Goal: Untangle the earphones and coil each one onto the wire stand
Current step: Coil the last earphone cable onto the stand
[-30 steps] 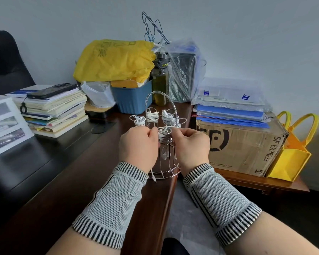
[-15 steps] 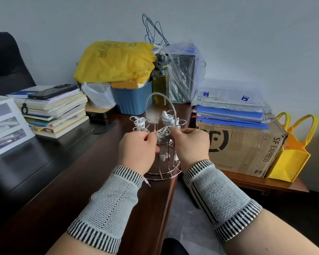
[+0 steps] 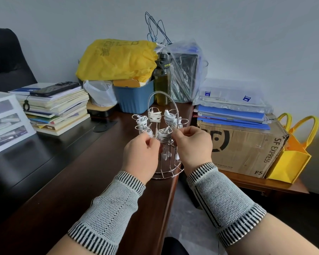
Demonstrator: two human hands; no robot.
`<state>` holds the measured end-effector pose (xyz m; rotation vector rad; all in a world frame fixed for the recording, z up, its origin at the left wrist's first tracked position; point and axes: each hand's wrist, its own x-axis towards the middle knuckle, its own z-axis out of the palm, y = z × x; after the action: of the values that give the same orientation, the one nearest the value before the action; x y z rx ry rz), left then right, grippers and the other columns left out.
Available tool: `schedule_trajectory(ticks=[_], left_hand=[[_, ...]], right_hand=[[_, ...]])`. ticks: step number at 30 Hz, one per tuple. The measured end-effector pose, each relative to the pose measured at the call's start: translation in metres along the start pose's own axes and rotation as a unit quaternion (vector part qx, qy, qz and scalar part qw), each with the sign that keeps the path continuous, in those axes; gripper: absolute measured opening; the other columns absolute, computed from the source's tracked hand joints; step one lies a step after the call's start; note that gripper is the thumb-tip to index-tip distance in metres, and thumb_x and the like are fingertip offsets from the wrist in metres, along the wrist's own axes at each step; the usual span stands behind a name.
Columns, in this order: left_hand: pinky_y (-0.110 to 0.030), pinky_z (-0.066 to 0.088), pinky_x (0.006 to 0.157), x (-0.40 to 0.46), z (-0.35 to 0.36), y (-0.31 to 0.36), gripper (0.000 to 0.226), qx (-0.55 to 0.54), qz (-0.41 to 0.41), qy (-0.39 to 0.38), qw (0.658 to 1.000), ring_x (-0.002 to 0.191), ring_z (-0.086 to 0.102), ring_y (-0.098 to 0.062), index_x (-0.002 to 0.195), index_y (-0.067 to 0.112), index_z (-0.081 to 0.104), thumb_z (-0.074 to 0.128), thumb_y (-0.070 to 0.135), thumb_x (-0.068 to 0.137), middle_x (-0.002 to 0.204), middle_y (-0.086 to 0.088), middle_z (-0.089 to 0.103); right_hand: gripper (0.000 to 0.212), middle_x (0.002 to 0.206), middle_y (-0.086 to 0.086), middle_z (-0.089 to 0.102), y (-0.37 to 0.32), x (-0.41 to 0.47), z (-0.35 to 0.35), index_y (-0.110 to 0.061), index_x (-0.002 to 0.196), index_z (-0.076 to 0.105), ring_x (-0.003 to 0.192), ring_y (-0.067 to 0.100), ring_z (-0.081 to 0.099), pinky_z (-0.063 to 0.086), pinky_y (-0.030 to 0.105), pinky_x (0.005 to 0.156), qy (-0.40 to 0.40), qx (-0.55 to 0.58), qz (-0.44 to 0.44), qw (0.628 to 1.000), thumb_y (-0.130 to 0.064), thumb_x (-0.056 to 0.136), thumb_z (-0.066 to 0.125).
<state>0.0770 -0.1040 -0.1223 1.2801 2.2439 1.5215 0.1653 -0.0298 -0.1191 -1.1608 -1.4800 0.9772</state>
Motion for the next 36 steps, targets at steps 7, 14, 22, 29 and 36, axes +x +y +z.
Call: schedule_trajectory(ticks=[7,14,22,29,36], left_hand=[[-0.05,0.052,0.071,-0.003,0.001,0.0,0.027,0.025,0.013,0.004,1.0,0.072,0.062,-0.033,0.076,0.0,0.061,0.051,0.02,0.092,0.072,-0.014,0.065],[-0.029,0.033,0.058,-0.005,-0.001,-0.002,0.027,0.075,0.035,-0.013,0.997,0.057,0.049,-0.012,0.067,0.019,0.059,0.057,0.027,0.092,0.052,0.007,0.051],[-0.026,0.049,0.067,-0.004,0.001,-0.006,0.015,0.067,0.062,-0.023,0.996,0.072,0.063,-0.011,0.087,0.025,0.076,0.062,0.03,0.091,0.073,0.009,0.069],[-0.026,0.046,0.066,-0.002,0.008,-0.014,0.012,0.046,0.089,-0.008,0.995,0.072,0.061,-0.015,0.088,0.018,0.077,0.065,0.018,0.089,0.077,0.005,0.067],[-0.02,0.047,0.071,-0.003,0.013,-0.02,0.012,0.015,0.113,0.007,0.993,0.074,0.062,-0.008,0.086,0.018,0.076,0.066,0.012,0.087,0.081,0.01,0.067]], right_hand=[[0.011,0.078,-0.012,0.064,0.012,-0.01,0.002,-0.024,0.091,0.066,0.057,-0.005,0.058,0.047,0.011,0.057,-0.026,-0.05,-0.13,0.99,-0.015,0.09,0.06],[0.015,0.093,0.0,0.069,0.023,-0.01,0.002,-0.018,0.1,0.072,0.077,0.01,0.063,0.054,0.03,0.074,-0.004,-0.068,-0.168,0.983,-0.014,0.089,0.062],[0.02,0.088,-0.001,0.062,0.018,-0.013,-0.003,-0.027,0.066,0.066,0.083,0.004,0.057,0.047,0.024,0.079,-0.099,0.02,-0.088,0.991,-0.026,0.086,0.066],[0.009,0.094,-0.001,0.062,0.013,-0.012,-0.005,-0.031,0.071,0.067,0.092,-0.002,0.048,0.039,0.015,0.083,-0.133,-0.017,-0.106,0.985,-0.027,0.079,0.07],[0.01,0.094,-0.002,0.053,0.012,-0.011,-0.003,-0.024,0.08,0.061,0.093,0.011,0.053,0.043,0.023,0.085,-0.107,-0.106,-0.16,0.976,-0.021,0.09,0.06]])
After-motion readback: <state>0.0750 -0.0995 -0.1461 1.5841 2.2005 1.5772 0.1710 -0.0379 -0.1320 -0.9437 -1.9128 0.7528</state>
